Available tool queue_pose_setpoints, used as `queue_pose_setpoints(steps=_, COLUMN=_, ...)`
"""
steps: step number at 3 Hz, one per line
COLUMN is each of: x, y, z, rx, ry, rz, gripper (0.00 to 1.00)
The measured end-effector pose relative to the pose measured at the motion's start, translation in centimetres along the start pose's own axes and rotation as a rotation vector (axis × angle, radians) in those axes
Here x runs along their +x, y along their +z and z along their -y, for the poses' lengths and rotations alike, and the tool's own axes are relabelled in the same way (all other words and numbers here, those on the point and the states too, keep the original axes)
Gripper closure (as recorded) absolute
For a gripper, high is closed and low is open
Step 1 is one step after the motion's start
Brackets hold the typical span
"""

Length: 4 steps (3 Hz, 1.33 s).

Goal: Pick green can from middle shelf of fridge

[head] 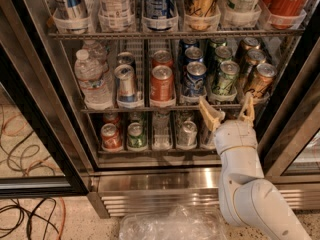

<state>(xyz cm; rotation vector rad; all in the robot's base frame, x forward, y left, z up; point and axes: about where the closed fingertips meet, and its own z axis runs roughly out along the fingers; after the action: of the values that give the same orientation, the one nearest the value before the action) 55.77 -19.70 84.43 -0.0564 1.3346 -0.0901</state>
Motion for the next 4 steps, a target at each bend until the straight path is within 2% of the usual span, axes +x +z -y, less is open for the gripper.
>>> queue_pose_setpoints(steps=1, x=-0.1, y=0.8, z=0.2, rx=0.014, ry=-0.001, rz=0.007, gripper=0.31)
queue_pose_setpoints(steps=2, x=0.1, y=3.0, z=0.6, rx=0.042, ry=-0.003, rz=0.01, gripper=0.29)
queue_pose_setpoints(steps=4, x=-0.2, y=4.9, z=1.4, rx=0.074, ry=0.004, rz=0.014, gripper=0.3)
